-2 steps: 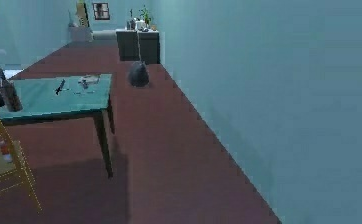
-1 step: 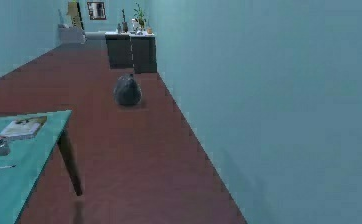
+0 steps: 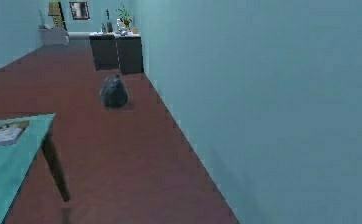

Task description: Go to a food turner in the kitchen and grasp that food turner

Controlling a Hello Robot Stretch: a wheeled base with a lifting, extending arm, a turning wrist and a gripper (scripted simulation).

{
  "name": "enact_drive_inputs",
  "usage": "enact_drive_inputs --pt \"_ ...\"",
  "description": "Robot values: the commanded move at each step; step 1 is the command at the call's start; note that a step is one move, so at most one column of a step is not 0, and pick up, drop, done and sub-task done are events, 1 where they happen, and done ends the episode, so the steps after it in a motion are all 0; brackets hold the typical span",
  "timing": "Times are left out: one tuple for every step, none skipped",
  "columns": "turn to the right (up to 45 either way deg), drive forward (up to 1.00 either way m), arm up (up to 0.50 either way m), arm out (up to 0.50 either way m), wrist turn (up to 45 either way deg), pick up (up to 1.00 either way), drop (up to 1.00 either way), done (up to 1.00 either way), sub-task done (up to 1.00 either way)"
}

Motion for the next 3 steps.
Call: enact_drive_inputs --pt "0.0 0.55 0.0 0.0 0.0 0.0 0.0 0.0 0.0" --pt "-15.0 0.0 0.0 0.0 0.0 0.0 0.0 0.0 0.0" --pt "0.0 1.0 0.0 0.0 0.0 0.0 0.0 0.0 0.0"
